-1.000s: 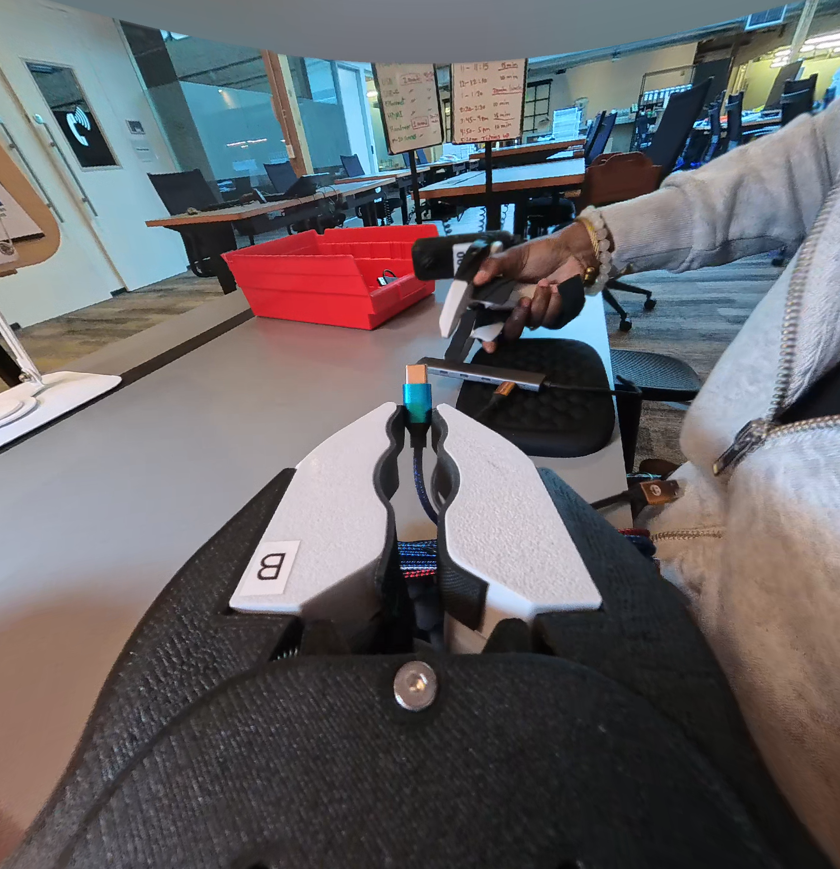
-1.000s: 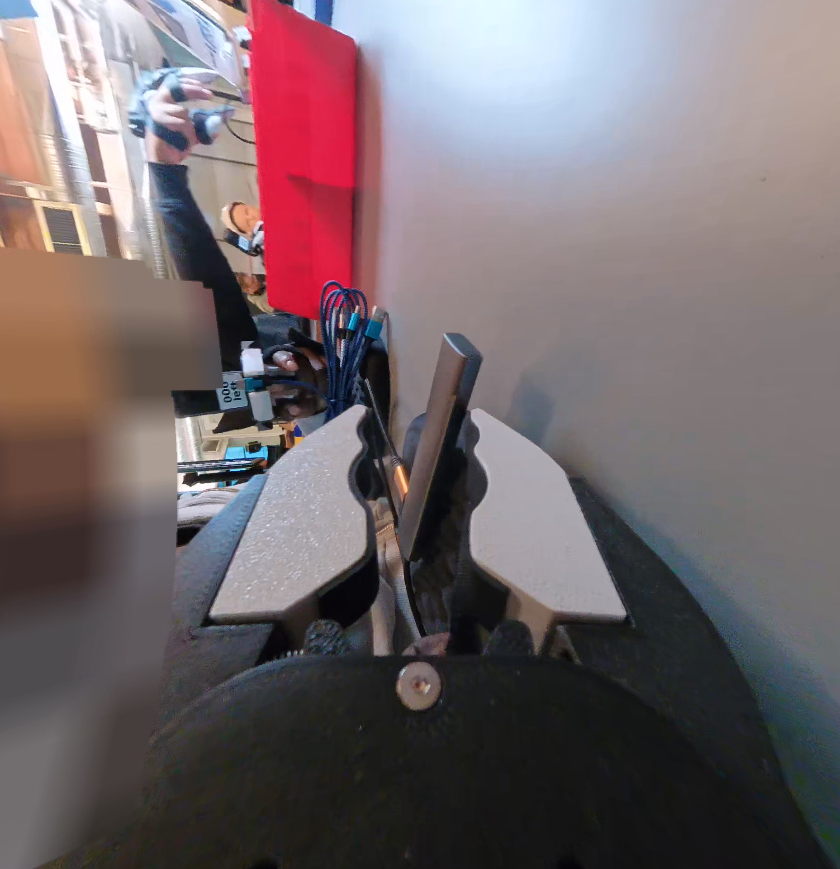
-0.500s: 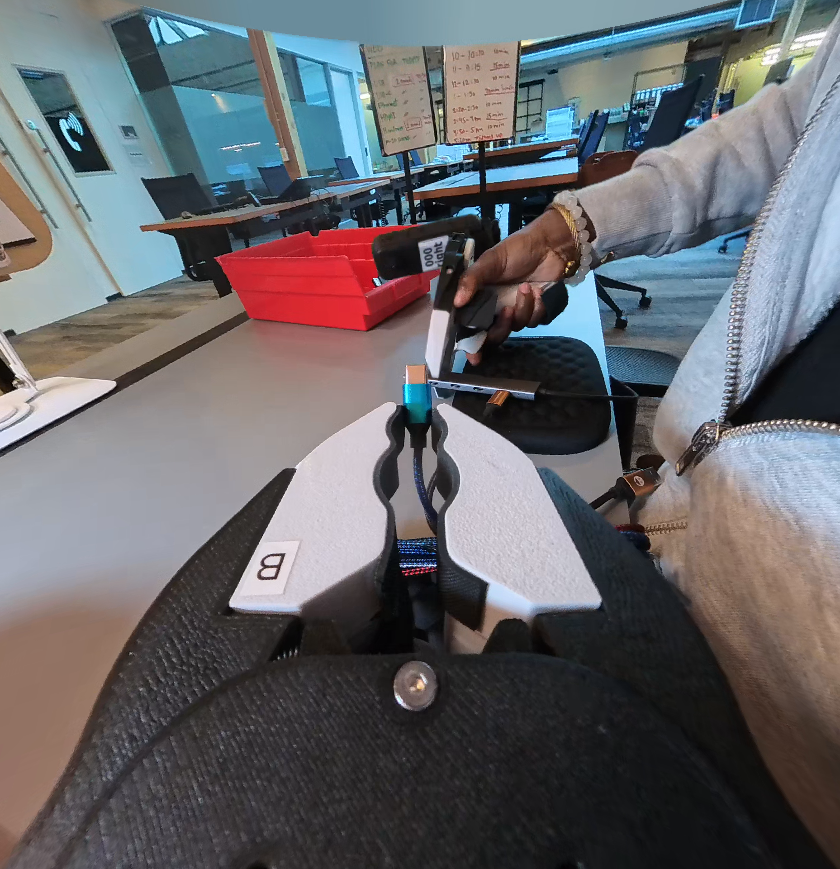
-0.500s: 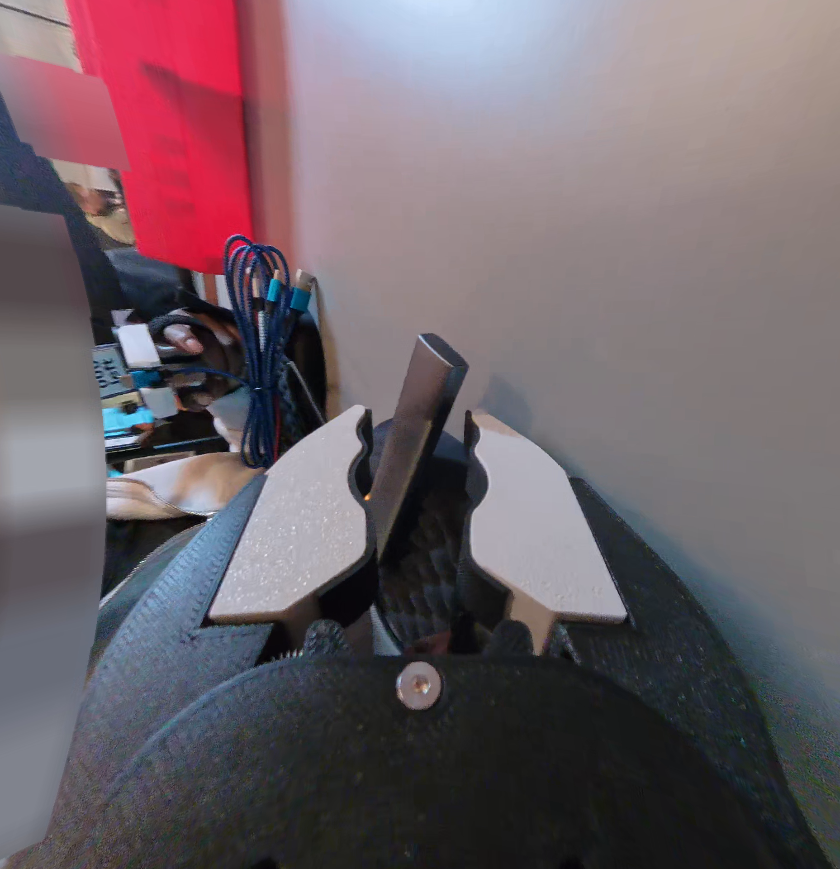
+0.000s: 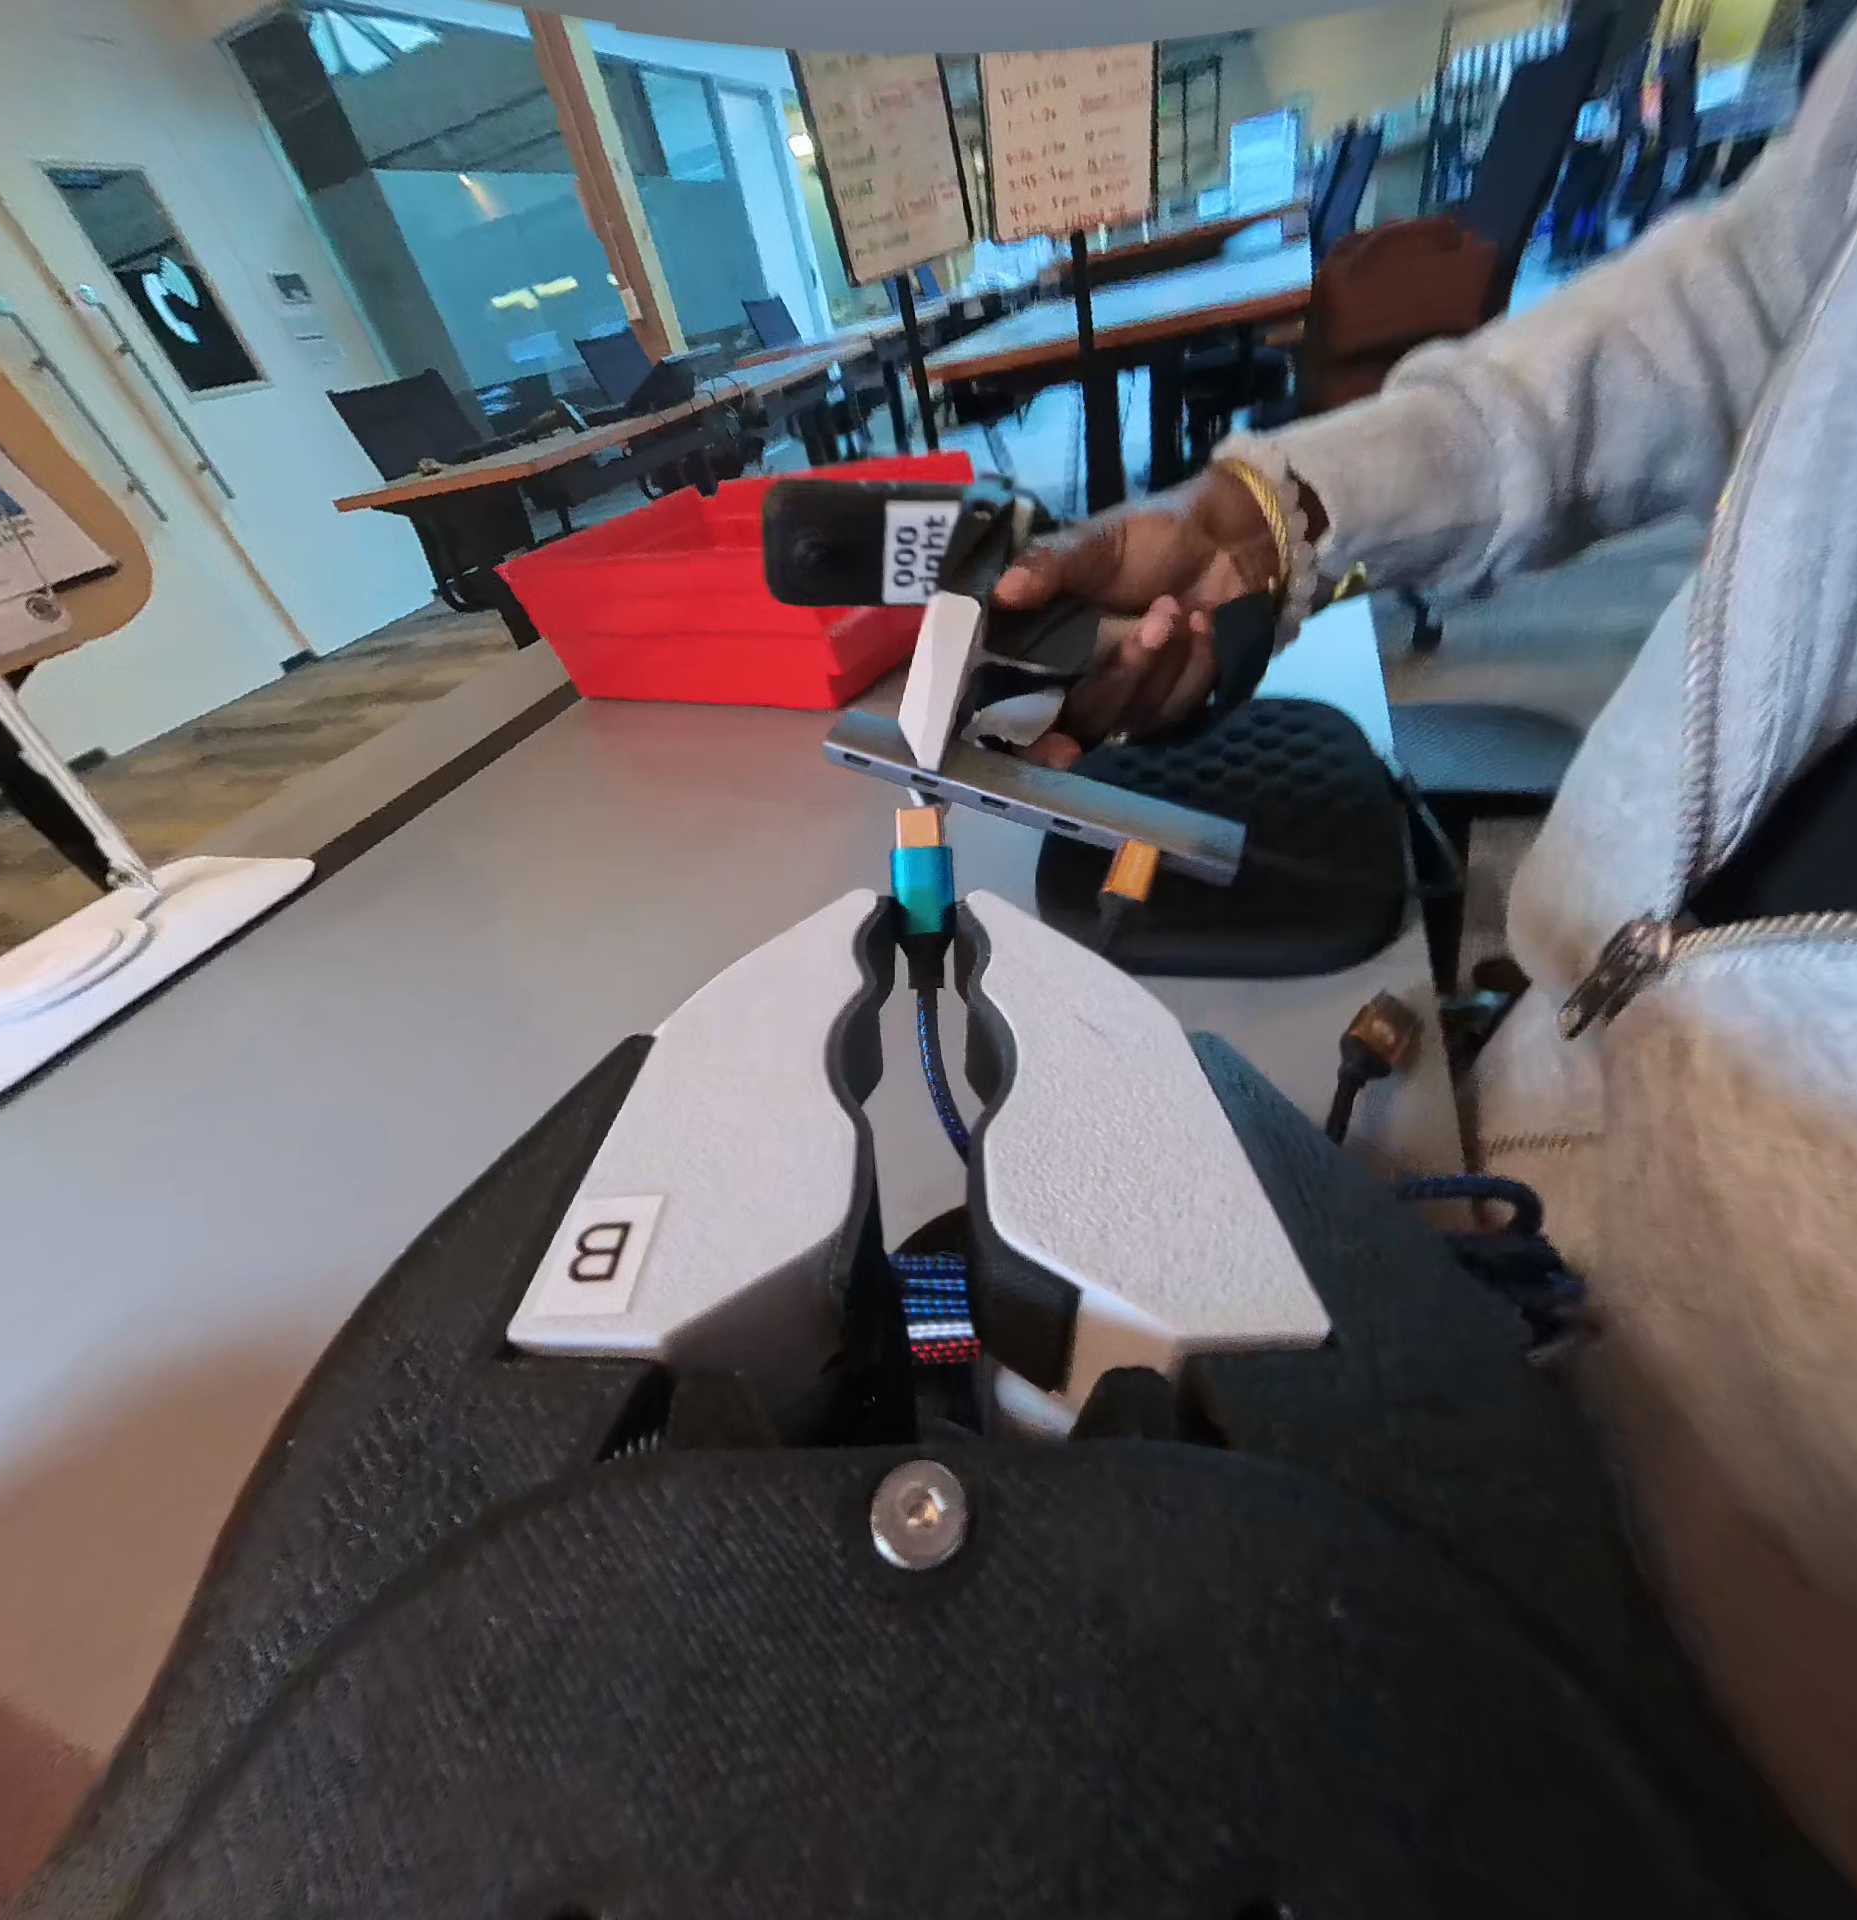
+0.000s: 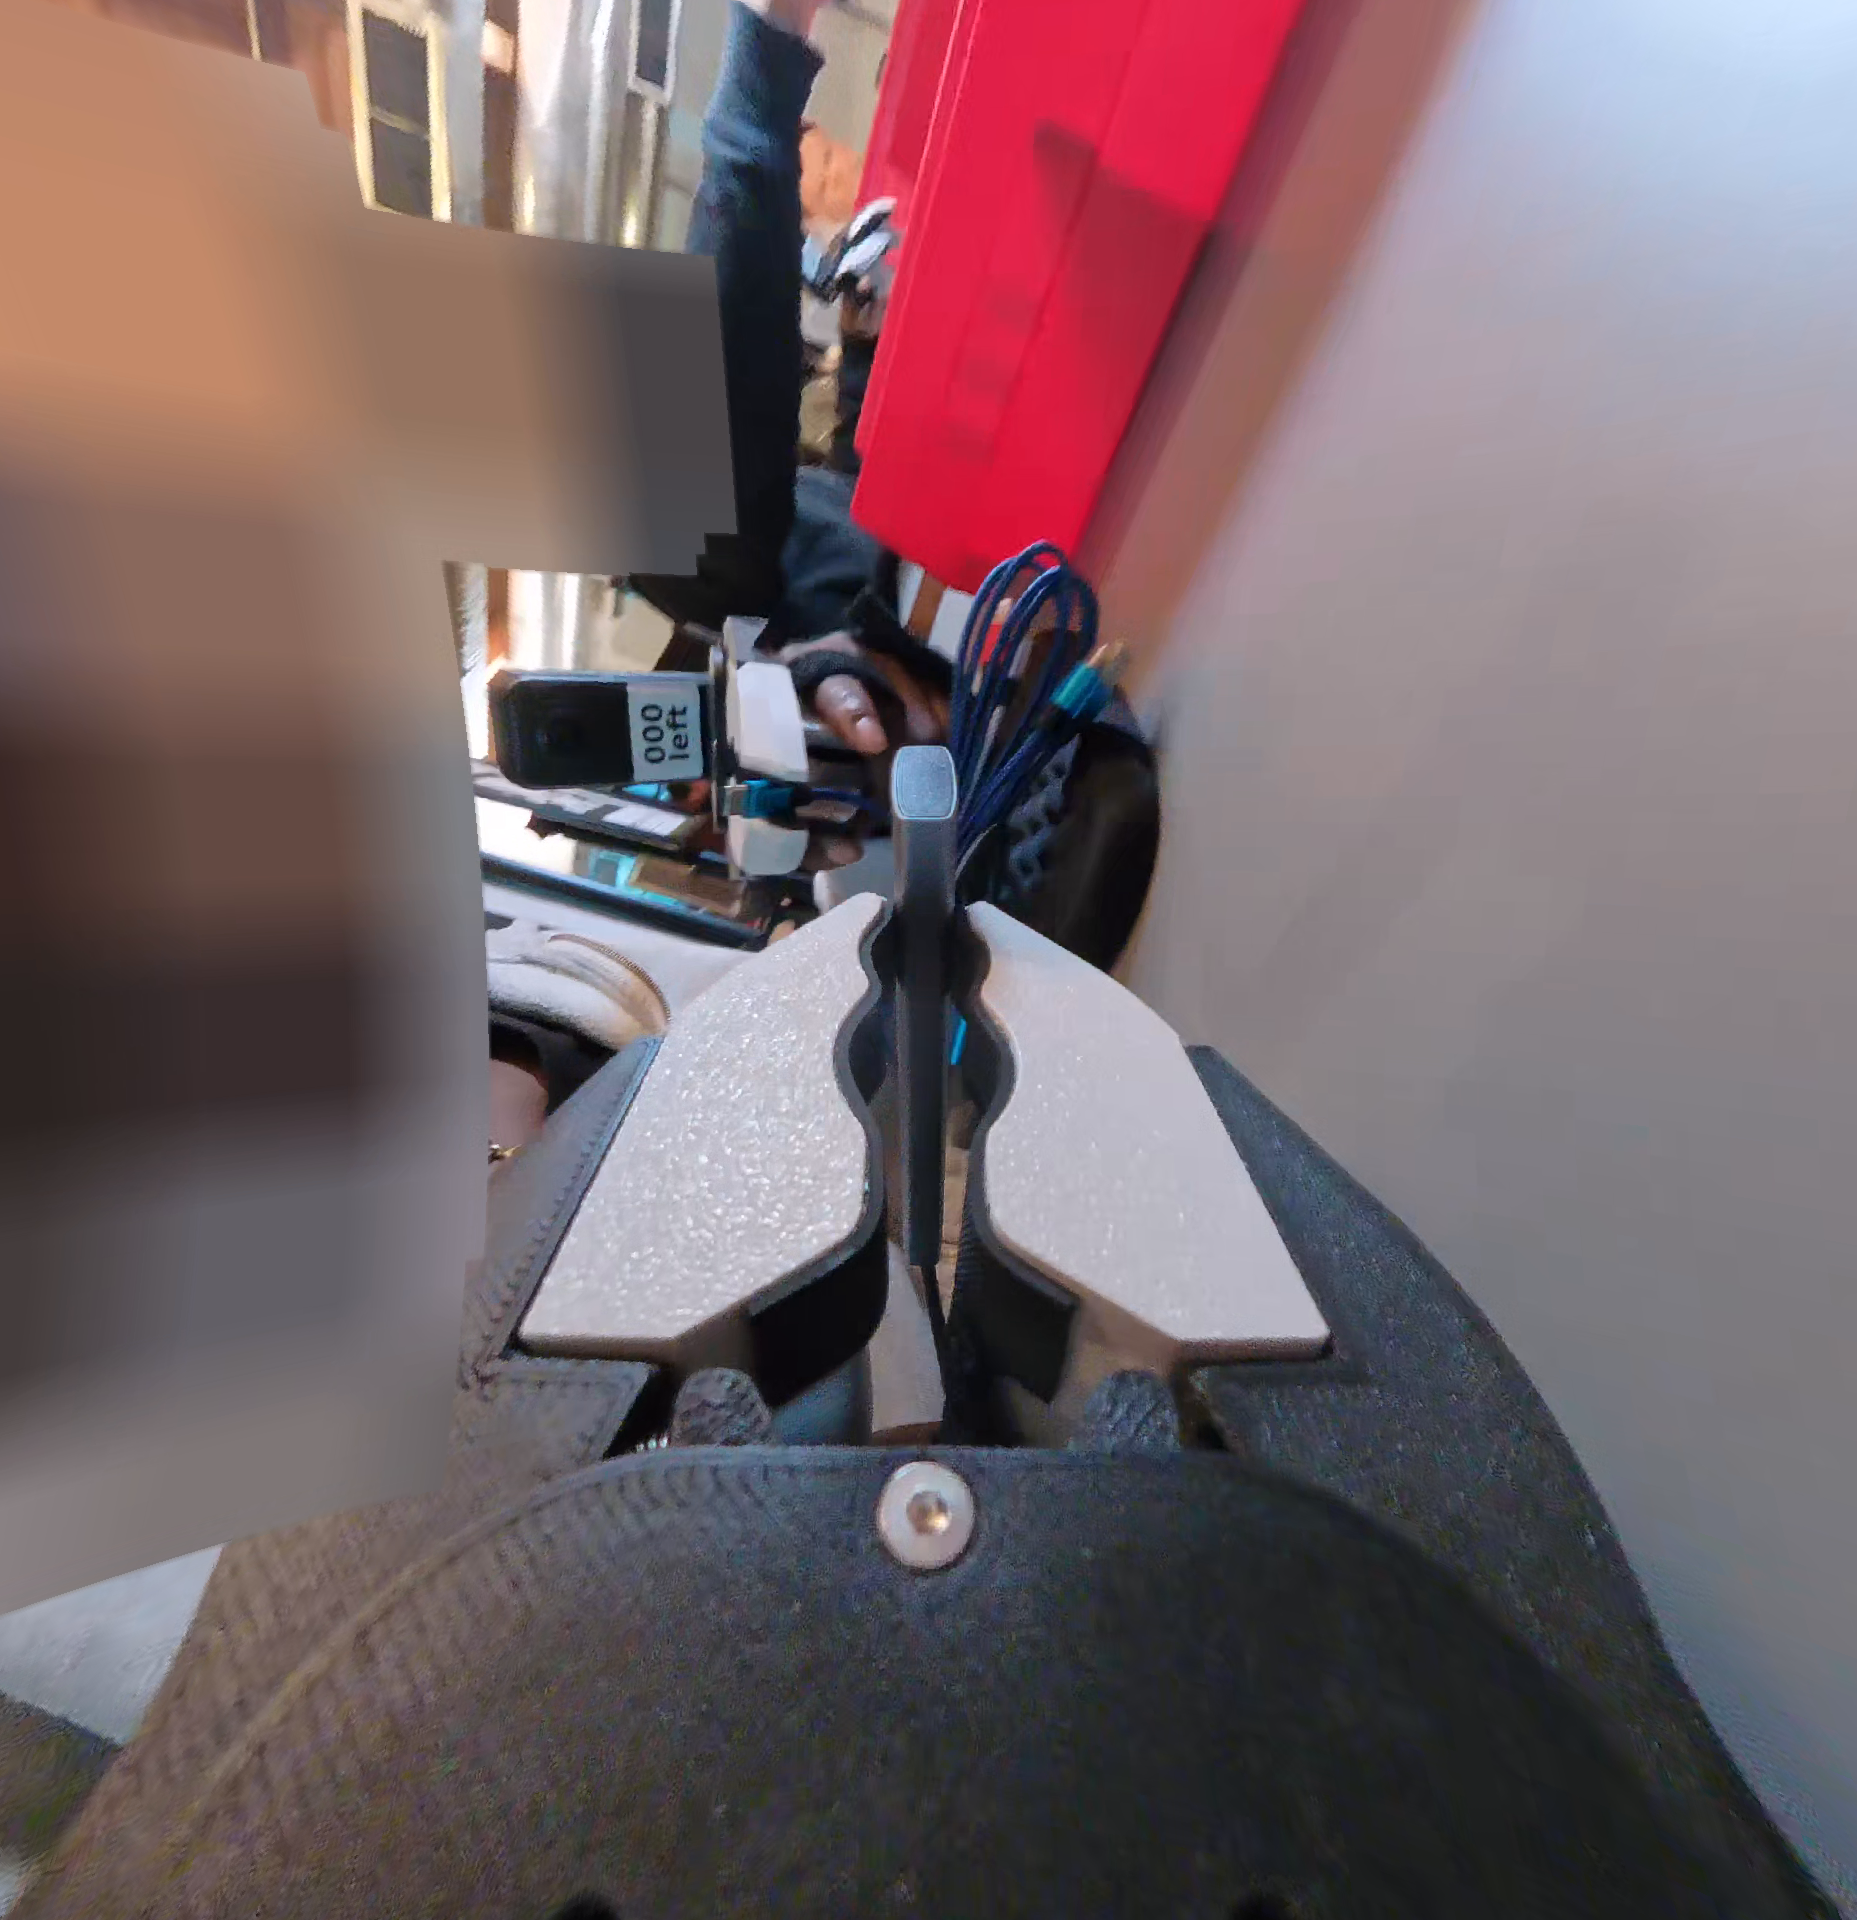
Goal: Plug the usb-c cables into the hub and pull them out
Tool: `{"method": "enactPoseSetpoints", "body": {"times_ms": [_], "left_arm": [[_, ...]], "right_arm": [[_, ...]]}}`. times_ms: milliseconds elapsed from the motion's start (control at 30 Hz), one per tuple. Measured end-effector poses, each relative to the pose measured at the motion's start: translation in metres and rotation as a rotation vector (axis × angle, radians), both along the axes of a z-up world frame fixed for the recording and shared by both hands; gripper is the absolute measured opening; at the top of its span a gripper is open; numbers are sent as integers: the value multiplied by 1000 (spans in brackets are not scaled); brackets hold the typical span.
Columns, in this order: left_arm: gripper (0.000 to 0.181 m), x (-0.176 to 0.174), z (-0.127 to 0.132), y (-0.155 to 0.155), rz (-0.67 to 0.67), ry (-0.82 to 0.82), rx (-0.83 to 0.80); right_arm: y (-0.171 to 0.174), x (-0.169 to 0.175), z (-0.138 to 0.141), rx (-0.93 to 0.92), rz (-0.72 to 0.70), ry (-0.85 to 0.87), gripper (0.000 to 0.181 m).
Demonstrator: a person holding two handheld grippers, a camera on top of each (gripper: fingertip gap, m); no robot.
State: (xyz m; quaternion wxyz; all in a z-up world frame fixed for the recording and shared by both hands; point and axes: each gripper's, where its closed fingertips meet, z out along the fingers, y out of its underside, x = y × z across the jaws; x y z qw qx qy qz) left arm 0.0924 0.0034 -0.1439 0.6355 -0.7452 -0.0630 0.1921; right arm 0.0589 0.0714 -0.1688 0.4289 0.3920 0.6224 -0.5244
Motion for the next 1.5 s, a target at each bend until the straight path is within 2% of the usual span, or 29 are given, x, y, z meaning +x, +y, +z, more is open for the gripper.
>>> {"method": "enactPoseSetpoints", "body": {"times_ms": [133, 233, 433, 533, 700, 933, 1500], "left_arm": [[11, -5, -16, 3, -72, 13, -188], [11, -5, -27, 7, -135, -25, -288], [11, -7, -56, 14, -130, -182, -422], [11, -12, -65, 14, -89, -180, -476], [11, -13, -70, 17, -95, -179, -471], [11, -12, -73, 15, -91, -168, -492], [10, -11, -76, 17, -125, -206, -473]], "right_arm": [[-24, 16, -3, -8, 139, -33, 10], [-39, 24, -5, -6, 183, -52, 10], [-45, 24, -18, 9, 128, -155, 9], [-45, 21, -24, 45, 84, -205, 9], [-50, 21, -36, 105, 45, -319, 9], [-53, 21, -37, 121, 22, -344, 10], [-61, 22, -40, 146, 16, -235, 9]]}}
